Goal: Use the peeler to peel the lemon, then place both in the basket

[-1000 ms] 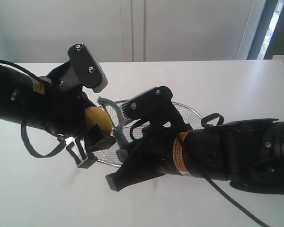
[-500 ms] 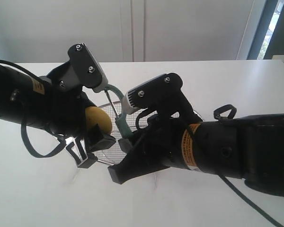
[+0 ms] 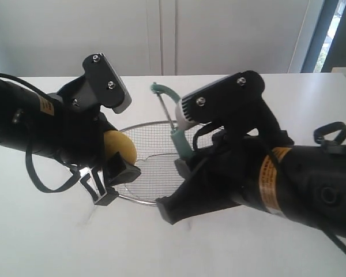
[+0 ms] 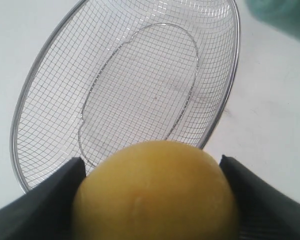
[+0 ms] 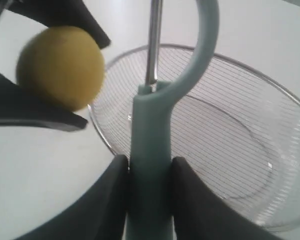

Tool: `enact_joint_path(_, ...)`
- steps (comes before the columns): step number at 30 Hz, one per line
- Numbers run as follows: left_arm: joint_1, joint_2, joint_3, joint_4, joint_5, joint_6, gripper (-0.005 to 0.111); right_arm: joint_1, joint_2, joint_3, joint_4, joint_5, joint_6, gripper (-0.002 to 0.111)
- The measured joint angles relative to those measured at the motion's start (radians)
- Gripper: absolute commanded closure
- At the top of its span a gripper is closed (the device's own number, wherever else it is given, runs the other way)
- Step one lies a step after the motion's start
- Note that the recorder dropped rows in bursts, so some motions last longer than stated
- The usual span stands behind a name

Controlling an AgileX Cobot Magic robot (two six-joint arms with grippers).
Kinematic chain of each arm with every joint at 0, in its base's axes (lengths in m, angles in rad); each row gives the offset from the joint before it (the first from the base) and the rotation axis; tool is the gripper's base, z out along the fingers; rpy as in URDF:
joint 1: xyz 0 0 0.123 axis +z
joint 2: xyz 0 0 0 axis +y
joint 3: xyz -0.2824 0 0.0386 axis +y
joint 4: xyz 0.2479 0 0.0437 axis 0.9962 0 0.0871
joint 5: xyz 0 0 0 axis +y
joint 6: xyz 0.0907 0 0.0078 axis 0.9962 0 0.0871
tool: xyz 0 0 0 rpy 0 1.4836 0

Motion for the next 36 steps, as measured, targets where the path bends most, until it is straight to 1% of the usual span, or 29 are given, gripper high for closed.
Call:
enact_joint_path(6,0.0,0.0,0.0,0.0,0.002,0.0,0.107,0.013,-0.082,0.0,0.098,0.318,-0.13,0.108)
enact_joint_path(10,0.0,0.0,0.0,0.0,0.004,0.0,0.107,0.013,-0.106,0.0,0.088,0.515,-0.156,0.108)
enact_joint_path(12,0.0,0.0,0.0,0.0,0.006,0.0,0.107,0.013,-0.111,0.007,0.057,0.563,-0.158,0.108)
enact_joint_path(14,0.0,0.0,0.0,0.0,0.008,0.0,0.107,0.005,-0.111,0.022,0.026,0.574,-0.158,0.108)
enact_joint_path(18,0.0,0.0,0.0,0.0,0.008,0.0,0.107,-0.05,-0.111,0.047,0.008,0.54,-0.158,0.108)
enact_joint_path(24,0.0,0.0,0.0,0.0,0.008,0.0,0.107,-0.188,-0.111,0.048,0.002,0.438,-0.158,0.108)
enact_joint_path(27,0.0,0.0,0.0,0.0,0.014,0.0,0.107,-0.232,-0.111,0.048,0.004,0.394,-0.169,0.108)
enact_joint_path(29,0.0,0.0,0.0,0.0,0.03,0.0,0.107,-0.249,-0.111,0.048,0.032,0.374,-0.197,0.108)
enact_joint_path(36,0.0,0.0,0.0,0.0,0.045,0.0,0.107,-0.285,-0.077,-0.021,0.207,0.369,-0.408,0.108)
